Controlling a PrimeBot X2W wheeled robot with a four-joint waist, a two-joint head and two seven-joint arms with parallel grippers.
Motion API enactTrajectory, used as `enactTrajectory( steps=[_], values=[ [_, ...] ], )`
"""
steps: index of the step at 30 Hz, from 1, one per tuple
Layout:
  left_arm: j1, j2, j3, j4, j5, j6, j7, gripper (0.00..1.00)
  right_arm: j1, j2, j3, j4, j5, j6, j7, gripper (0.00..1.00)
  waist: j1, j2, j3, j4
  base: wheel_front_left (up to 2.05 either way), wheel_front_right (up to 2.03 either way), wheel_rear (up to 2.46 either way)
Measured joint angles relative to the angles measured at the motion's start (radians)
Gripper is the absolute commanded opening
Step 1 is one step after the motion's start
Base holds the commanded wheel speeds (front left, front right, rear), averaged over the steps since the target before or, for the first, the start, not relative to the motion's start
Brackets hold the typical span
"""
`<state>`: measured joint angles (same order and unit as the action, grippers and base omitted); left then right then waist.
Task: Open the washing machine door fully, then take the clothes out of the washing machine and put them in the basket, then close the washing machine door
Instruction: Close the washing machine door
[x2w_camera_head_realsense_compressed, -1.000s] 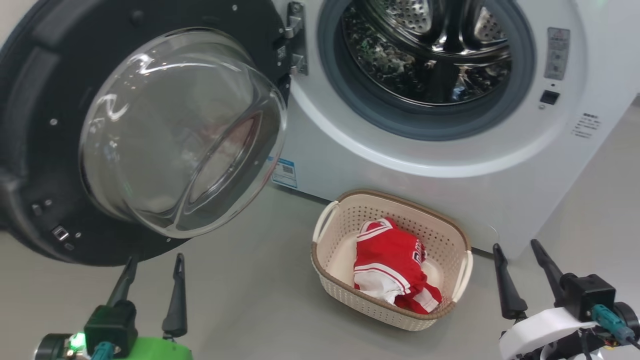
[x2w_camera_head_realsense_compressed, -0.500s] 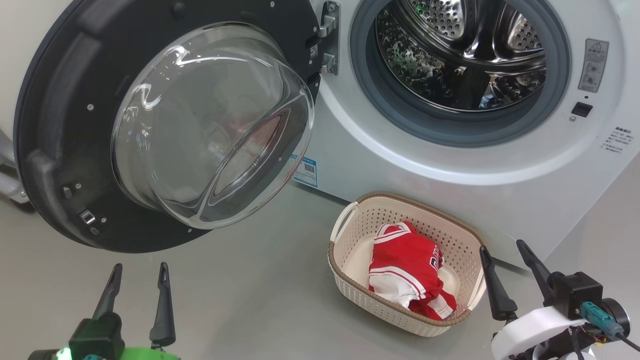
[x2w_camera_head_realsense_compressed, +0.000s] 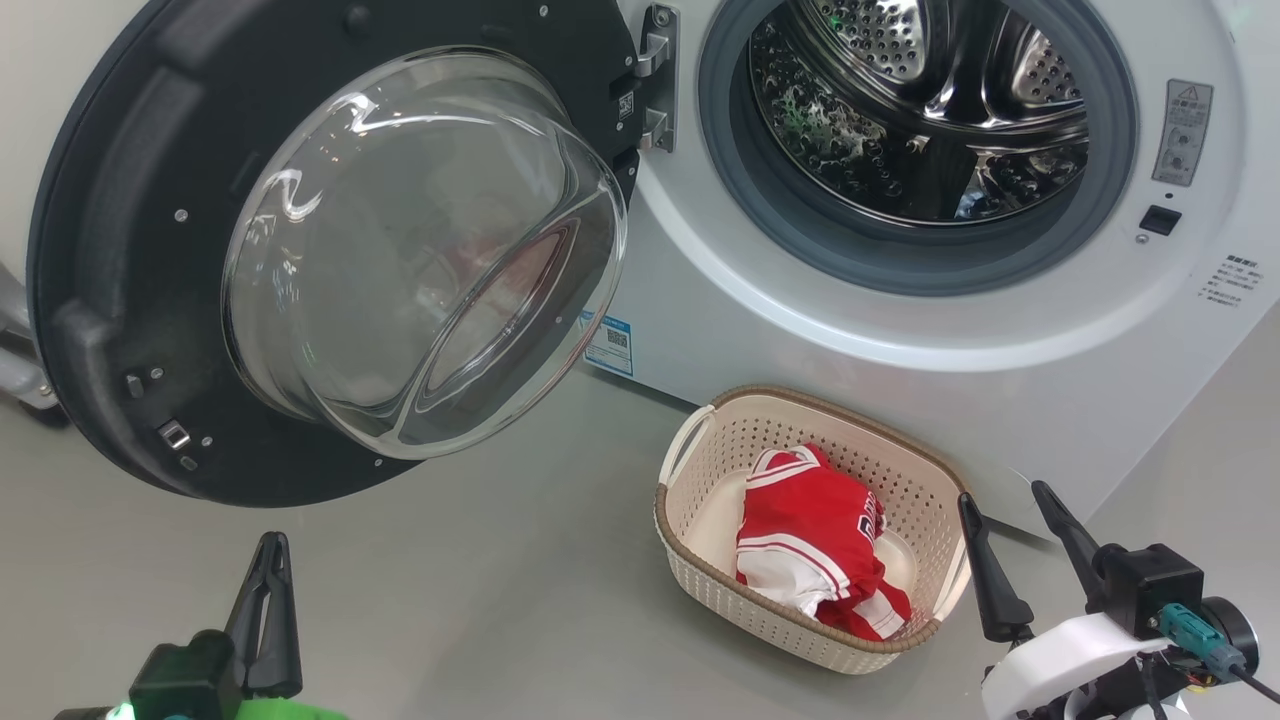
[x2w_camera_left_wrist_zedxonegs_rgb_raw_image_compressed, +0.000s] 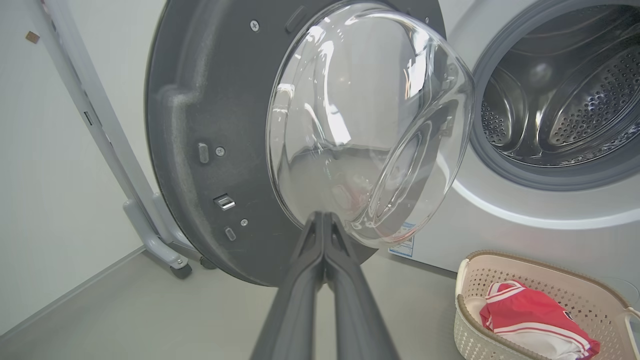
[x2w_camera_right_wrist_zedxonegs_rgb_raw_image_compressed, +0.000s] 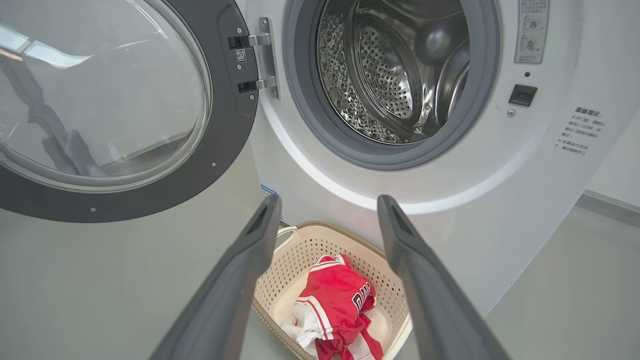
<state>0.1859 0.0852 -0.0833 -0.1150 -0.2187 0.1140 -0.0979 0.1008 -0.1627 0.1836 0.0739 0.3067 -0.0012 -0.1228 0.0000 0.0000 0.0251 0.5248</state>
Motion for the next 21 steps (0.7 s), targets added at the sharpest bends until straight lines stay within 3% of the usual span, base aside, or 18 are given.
enactTrajectory(
  steps=[5, 9, 11, 12, 17, 21],
  values=[
    [0.000, -0.006, 0.001, -0.007, -0.021, 0.000, -0.008, 0.00, 0.000, 0.000, 0.000, 0.000, 0.000, 0.000, 0.000, 1.00, 0.0000, 0.0000, 0.002, 0.000, 0.00, 0.00, 0.00],
    [0.000, -0.021, 0.004, -0.049, -0.139, -0.026, -0.033, 0.00, -0.001, 0.000, 0.001, 0.000, 0.000, 0.000, 0.000, 1.00, 0.0000, 0.0000, 0.005, 0.001, 0.00, 0.00, 0.00],
    [-0.002, -0.032, 0.003, -0.079, -0.243, -0.065, -0.044, 0.00, -0.002, 0.000, 0.001, 0.000, 0.000, 0.000, 0.000, 1.00, 0.0000, 0.0000, 0.007, 0.001, 0.00, 0.00, 0.00],
    [-0.002, -0.037, 0.003, -0.104, -0.363, -0.105, -0.049, 0.00, -0.007, -0.001, 0.001, 0.000, 0.000, 0.000, 0.004, 1.00, 0.0000, 0.0000, 0.009, 0.002, 0.00, 0.00, 0.00],
    [-0.006, -0.041, 0.002, -0.181, -0.701, -0.219, -0.064, 0.00, -0.013, -0.002, 0.001, -0.001, 0.000, 0.000, 0.004, 1.00, 0.0000, 0.0000, 0.012, 0.003, 0.00, 0.00, 0.00],
    [-0.007, -0.042, -0.064, -0.252, -0.895, -0.224, -0.133, 0.00, -0.013, -0.003, 0.001, -0.002, 0.000, 0.000, 0.005, 1.00, 0.0000, 0.0000, 0.015, 0.004, 0.00, 0.00, 0.00]
  ],
)
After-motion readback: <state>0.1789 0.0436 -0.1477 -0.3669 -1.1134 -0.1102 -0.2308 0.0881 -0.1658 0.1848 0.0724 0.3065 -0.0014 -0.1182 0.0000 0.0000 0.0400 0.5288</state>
